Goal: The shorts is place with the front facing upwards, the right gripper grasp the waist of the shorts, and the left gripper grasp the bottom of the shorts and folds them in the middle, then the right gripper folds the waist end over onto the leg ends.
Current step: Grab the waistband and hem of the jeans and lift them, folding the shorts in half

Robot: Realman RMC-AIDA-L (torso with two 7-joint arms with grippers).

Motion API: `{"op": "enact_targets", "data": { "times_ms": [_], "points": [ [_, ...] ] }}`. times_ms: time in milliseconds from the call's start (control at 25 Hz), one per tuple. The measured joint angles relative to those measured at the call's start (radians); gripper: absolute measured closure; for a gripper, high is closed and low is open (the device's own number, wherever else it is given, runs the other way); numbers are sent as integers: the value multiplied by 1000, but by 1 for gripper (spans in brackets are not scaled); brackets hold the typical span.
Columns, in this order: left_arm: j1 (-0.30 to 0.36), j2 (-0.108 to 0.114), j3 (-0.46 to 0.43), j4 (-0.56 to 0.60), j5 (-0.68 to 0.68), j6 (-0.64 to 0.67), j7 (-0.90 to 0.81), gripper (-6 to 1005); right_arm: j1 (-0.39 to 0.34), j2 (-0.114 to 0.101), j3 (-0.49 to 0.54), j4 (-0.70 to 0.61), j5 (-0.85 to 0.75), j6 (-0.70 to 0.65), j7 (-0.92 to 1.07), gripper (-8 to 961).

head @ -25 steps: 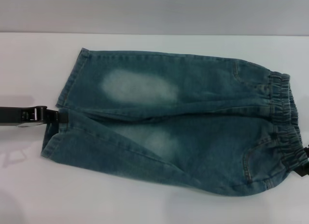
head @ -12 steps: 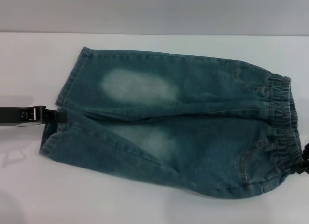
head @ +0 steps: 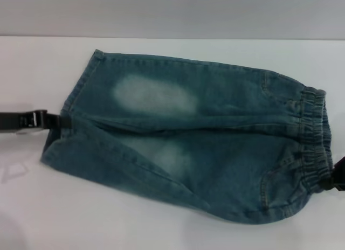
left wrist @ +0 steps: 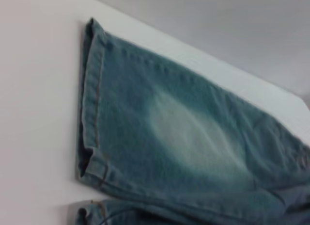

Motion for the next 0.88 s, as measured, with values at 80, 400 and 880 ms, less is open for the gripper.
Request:
{"op": "enact_targets", "data": {
  "times_ms": [80,400,880],
  "points": [
    [0,1,-22,4,-19,-8,2,956,-26,-15,20,21,75,-2,-24,949],
    [1,4,-33,4,-173,-52,12,955,-146,-36,212,129,334,11,-166,949],
    [-47,-31,-24,7,-352,-131,76,953,-240,5,431,401,624,166,-410,950]
  ]
}}
